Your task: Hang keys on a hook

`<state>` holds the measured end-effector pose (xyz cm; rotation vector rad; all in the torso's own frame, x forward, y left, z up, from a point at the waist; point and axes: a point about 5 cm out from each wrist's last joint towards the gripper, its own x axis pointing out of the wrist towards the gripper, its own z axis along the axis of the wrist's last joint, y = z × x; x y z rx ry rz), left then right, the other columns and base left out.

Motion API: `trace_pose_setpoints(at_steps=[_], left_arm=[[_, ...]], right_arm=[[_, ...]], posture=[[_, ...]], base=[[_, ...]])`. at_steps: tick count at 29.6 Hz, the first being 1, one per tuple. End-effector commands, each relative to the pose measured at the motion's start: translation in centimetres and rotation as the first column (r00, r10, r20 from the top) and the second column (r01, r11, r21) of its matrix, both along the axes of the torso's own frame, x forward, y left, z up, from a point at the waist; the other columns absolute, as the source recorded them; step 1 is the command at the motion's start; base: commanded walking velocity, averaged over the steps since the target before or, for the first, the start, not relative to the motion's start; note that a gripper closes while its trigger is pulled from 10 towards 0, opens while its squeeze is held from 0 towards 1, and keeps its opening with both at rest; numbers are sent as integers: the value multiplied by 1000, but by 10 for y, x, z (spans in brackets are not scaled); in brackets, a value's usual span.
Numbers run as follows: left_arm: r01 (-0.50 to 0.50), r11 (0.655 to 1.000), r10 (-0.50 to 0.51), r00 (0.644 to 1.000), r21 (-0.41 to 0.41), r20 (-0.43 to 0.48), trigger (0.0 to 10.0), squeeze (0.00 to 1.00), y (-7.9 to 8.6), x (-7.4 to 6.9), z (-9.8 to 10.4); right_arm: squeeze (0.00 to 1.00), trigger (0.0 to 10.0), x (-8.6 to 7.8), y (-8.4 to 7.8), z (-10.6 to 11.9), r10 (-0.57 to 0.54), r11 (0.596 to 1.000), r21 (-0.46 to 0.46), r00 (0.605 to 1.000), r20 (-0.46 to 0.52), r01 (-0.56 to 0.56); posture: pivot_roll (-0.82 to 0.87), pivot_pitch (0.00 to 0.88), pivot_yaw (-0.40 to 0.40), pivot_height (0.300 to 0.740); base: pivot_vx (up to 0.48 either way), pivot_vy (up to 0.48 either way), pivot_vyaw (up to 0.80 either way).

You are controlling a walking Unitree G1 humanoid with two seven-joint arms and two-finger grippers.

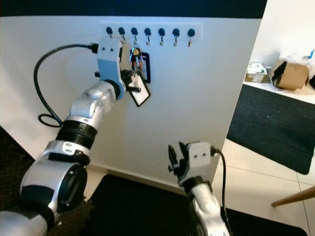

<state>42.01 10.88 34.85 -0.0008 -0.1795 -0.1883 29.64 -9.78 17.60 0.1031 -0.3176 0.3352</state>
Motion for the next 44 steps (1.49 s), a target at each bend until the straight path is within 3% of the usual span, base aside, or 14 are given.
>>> trace_pose_setpoints(at_steps=[1,13,18,21,31,44], left_arm=[[6,1000,-4,998,-28,61,10000,0,-4,-1,19],[2,1000,-5,988,22,154,10000,0,-7,-4,49],[92,983,-124,972,162,200,10000,0,-19,-9,57],[105,976,-146,965,191,218,10000,0,-24,-11,60],[78,980,-128,953,185,275,10000,0,-35,-15,76],[119,977,-164,948,177,271,10000,0,-54,-17,76]], right_arm=[[0,10000,-2,1,3,-2,1000,17,1000,-6,2],[0,10000,-14,-4,6,-34,999,24,999,-19,34],[0,10000,-17,-7,4,-55,998,27,998,-32,56],[0,10000,-17,-7,4,-56,998,27,998,-36,57],[0,10000,-16,-1,4,-39,999,22,998,-45,40],[0,10000,-22,-5,0,-69,997,21,996,-62,70]], posture=[[38,204,133,740],[13,231,172,740],[14,232,181,740],[17,230,179,740],[28,239,183,740],[7,259,208,740]], base=[[0,0,0],[0,0,0],[0,0,0],[0,0,0],[0,0,0],[0,0,0]])
